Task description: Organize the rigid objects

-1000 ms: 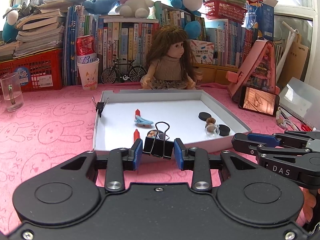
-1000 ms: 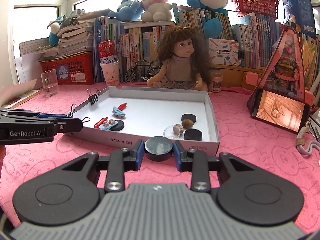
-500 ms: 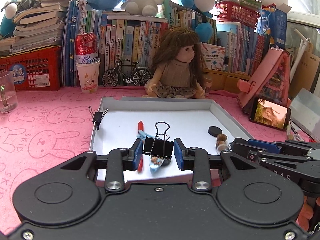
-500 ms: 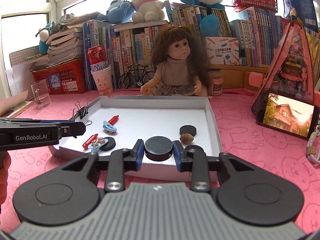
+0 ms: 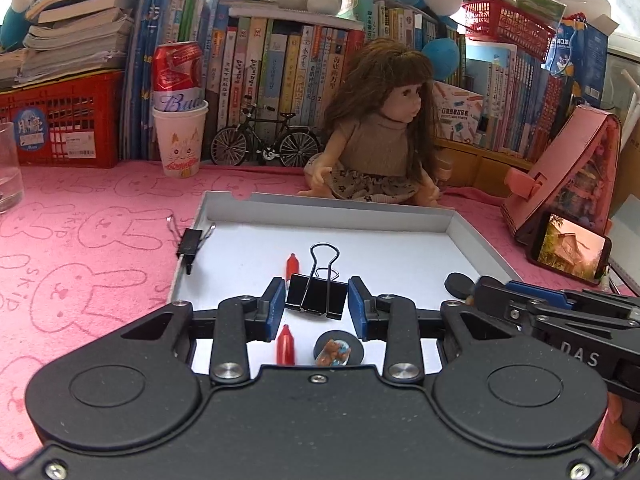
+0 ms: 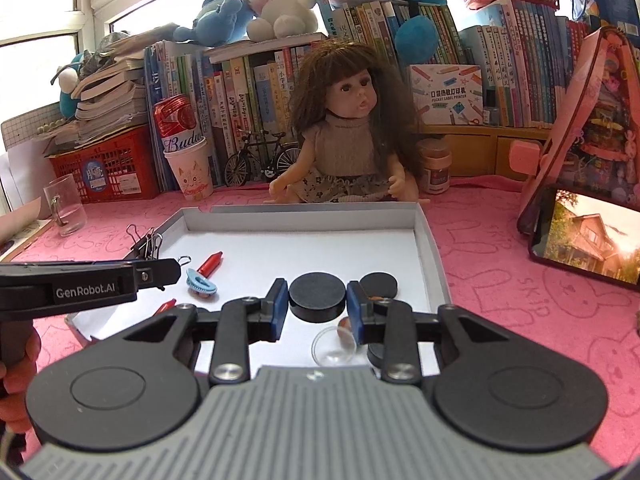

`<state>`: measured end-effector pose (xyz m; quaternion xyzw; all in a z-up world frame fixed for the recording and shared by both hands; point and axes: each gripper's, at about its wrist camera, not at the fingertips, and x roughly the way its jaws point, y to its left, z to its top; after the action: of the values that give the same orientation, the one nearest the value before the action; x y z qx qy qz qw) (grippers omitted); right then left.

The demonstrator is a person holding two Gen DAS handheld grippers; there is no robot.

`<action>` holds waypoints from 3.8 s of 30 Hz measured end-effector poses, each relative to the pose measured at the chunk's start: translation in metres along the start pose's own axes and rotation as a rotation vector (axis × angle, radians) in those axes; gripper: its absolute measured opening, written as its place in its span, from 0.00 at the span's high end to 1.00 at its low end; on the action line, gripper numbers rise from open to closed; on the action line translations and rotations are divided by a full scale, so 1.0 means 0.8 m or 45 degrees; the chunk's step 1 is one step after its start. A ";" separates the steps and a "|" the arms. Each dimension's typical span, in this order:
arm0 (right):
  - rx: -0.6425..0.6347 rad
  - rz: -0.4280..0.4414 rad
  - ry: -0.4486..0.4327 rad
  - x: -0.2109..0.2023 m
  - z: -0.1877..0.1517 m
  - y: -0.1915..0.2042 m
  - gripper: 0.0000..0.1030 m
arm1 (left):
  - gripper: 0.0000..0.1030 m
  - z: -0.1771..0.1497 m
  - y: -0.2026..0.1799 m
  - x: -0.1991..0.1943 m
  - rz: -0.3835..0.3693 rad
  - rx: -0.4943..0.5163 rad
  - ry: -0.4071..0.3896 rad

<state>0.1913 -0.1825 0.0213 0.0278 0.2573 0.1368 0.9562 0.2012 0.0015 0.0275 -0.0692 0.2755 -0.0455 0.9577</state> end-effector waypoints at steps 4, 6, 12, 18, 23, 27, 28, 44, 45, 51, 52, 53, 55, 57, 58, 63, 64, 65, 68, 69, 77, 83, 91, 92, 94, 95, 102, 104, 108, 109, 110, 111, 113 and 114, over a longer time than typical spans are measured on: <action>0.027 0.002 0.024 0.017 0.003 -0.003 0.64 | 0.69 0.002 -0.007 0.015 0.012 0.023 0.017; 0.051 0.009 0.036 0.022 0.003 -0.006 0.64 | 0.69 0.003 -0.007 0.020 0.024 0.023 0.023; 0.056 0.001 0.062 0.037 0.000 -0.008 0.64 | 0.69 0.009 -0.004 0.035 0.060 0.035 0.042; 0.055 -0.006 0.063 0.046 0.001 -0.006 0.64 | 0.69 0.009 -0.002 0.046 0.068 0.025 0.051; 0.059 -0.009 0.068 0.052 0.001 -0.006 0.64 | 0.69 0.007 -0.002 0.052 0.075 0.021 0.055; 0.055 -0.010 0.068 0.056 0.001 -0.005 0.64 | 0.69 0.008 -0.001 0.053 0.074 0.027 0.051; 0.055 -0.011 0.069 0.056 0.001 -0.005 0.64 | 0.69 0.009 -0.001 0.054 0.076 0.028 0.048; 0.060 -0.002 0.085 0.072 0.005 -0.004 0.64 | 0.69 0.024 0.021 0.070 0.140 0.004 0.051; 0.062 -0.001 0.087 0.073 0.005 -0.004 0.64 | 0.69 0.023 0.021 0.072 0.141 0.005 0.054; 0.064 -0.001 0.098 0.078 0.003 -0.004 0.64 | 0.69 0.020 0.021 0.078 0.142 0.002 0.067; 0.065 -0.002 0.100 0.078 0.003 -0.005 0.64 | 0.69 0.020 0.021 0.078 0.143 0.002 0.066; 0.065 -0.003 0.101 0.079 0.003 -0.005 0.64 | 0.69 0.020 0.021 0.078 0.140 0.002 0.067; 0.064 -0.007 0.104 0.080 0.002 -0.005 0.64 | 0.69 0.020 0.021 0.079 0.137 0.006 0.066; 0.067 -0.008 0.107 0.081 0.002 -0.006 0.64 | 0.69 0.020 0.021 0.079 0.136 0.010 0.064; 0.069 -0.009 0.109 0.081 0.001 -0.006 0.64 | 0.69 0.020 0.021 0.079 0.136 0.010 0.064; 0.076 -0.012 0.117 0.082 0.001 -0.007 0.64 | 0.69 0.019 0.021 0.078 0.135 0.016 0.062; 0.076 -0.012 0.119 0.082 0.001 -0.007 0.64 | 0.69 0.019 0.021 0.078 0.136 0.016 0.061; 0.077 -0.012 0.120 0.083 0.002 -0.007 0.64 | 0.69 0.019 0.021 0.078 0.136 0.016 0.061; 0.082 -0.012 0.123 0.083 0.001 -0.008 0.64 | 0.69 0.019 0.020 0.078 0.138 0.016 0.060; 0.084 -0.012 0.124 0.083 0.001 -0.008 0.64 | 0.69 0.019 0.020 0.079 0.138 0.016 0.059; 0.090 -0.014 0.125 0.082 0.001 -0.009 0.63 | 0.68 0.019 0.022 0.079 0.141 0.007 0.062; 0.087 -0.019 0.125 0.082 0.000 -0.009 0.61 | 0.68 0.019 0.021 0.079 0.141 0.005 0.063; 0.083 -0.026 0.129 0.078 -0.001 -0.007 0.59 | 0.60 0.017 0.019 0.069 0.122 0.013 0.050; 0.081 -0.028 0.129 0.078 -0.001 -0.007 0.58 | 0.60 0.017 0.018 0.067 0.121 0.014 0.047; 0.080 -0.032 0.123 0.075 -0.001 -0.006 0.56 | 0.57 0.017 0.017 0.062 0.120 0.016 0.041; 0.082 -0.034 0.121 0.074 -0.001 -0.005 0.55 | 0.57 0.017 0.017 0.060 0.117 0.017 0.038; 0.060 -0.059 0.084 0.059 0.004 -0.001 0.39 | 0.42 0.020 0.012 0.039 0.092 0.029 0.010; 0.044 -0.067 0.073 0.055 0.005 0.001 0.37 | 0.41 0.020 0.010 0.034 0.093 0.040 0.000; 0.031 -0.080 0.063 0.047 0.007 0.002 0.34 | 0.38 0.018 0.008 0.024 0.089 0.051 -0.015; 0.032 -0.081 0.061 0.045 0.007 0.001 0.33 | 0.37 0.018 0.007 0.022 0.087 0.051 -0.016; 0.033 -0.081 0.060 0.044 0.007 0.000 0.33 | 0.37 0.018 0.007 0.020 0.085 0.053 -0.018; 0.033 -0.080 0.058 0.042 0.007 0.000 0.32 | 0.37 0.017 0.006 0.018 0.086 0.057 -0.020; 0.032 -0.081 0.055 0.040 0.008 -0.001 0.31 | 0.36 0.016 0.005 0.016 0.091 0.065 -0.020; 0.030 -0.082 0.054 0.040 0.008 -0.001 0.31 | 0.36 0.016 0.005 0.016 0.093 0.067 -0.019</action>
<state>0.2211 -0.1741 0.0115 0.0279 0.2798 0.1033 0.9541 0.2189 0.0052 0.0308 -0.0343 0.2694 -0.0170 0.9623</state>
